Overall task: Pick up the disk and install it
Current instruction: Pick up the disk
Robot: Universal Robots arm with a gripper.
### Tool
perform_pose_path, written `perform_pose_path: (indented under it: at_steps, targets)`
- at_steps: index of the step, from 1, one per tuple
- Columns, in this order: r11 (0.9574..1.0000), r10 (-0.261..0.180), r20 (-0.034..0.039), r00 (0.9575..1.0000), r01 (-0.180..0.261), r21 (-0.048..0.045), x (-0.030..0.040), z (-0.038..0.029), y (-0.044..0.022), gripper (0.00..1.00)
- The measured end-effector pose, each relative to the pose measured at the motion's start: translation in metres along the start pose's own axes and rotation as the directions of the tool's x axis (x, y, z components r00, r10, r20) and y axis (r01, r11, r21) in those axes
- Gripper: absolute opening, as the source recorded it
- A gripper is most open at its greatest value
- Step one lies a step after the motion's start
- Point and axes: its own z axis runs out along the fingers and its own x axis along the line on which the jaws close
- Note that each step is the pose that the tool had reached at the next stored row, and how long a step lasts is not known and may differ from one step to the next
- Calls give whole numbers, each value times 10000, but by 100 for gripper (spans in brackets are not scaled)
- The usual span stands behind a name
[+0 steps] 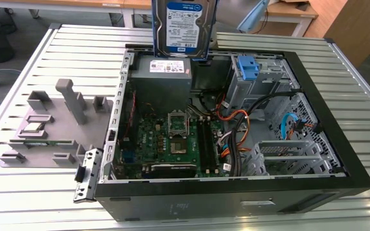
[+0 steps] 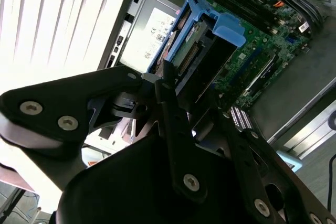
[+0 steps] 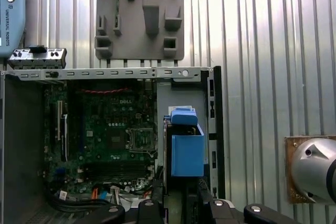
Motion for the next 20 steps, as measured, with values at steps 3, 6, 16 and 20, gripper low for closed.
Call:
perform_pose_path:
  at_steps: [3, 6, 16, 20]
  targets:
    - [10000, -1, -1, 10000, 1, -1, 24, -2, -5, 35]
    - [10000, 0, -5, 10000, 0, 0, 49, -3, -11, 35]
    - [10000, 0, -18, 10000, 0, 1, 130, -8, -26, 35]
    - [10000, 0, -24, 10000, 0, 1, 152, -9, -29, 35]
